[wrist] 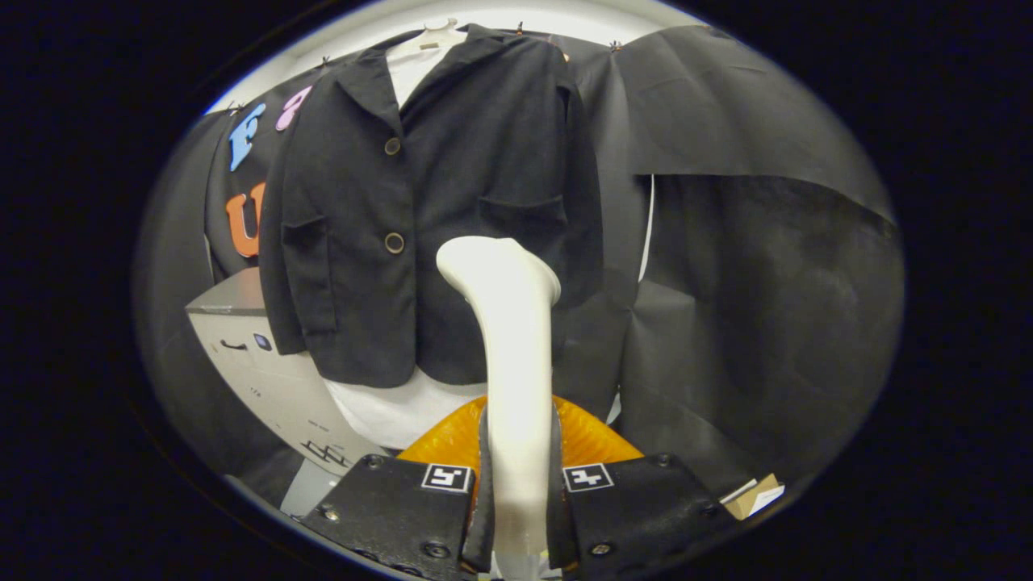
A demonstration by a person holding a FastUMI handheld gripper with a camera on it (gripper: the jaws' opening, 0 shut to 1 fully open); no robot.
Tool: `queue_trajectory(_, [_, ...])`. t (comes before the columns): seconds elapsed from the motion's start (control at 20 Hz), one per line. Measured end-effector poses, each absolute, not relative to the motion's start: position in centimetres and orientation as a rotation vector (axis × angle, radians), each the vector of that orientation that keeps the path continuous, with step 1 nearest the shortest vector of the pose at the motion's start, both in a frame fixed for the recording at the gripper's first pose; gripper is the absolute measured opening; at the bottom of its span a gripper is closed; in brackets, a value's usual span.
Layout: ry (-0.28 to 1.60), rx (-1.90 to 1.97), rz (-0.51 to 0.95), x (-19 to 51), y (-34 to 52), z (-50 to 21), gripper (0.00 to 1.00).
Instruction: Iron the clothes twice with a garment steamer, once on the left side and once on the right side.
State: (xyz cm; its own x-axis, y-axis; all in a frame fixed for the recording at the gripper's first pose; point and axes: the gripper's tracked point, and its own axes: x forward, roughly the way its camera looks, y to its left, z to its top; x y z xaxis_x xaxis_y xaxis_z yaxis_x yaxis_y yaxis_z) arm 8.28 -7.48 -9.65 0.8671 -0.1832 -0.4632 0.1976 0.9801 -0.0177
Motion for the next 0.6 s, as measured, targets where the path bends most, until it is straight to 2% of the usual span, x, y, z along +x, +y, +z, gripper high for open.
queue_trajectory(0.6, [0.617, -0.001, -0.218, 6.7, -7.3, -16.3, 0.28])
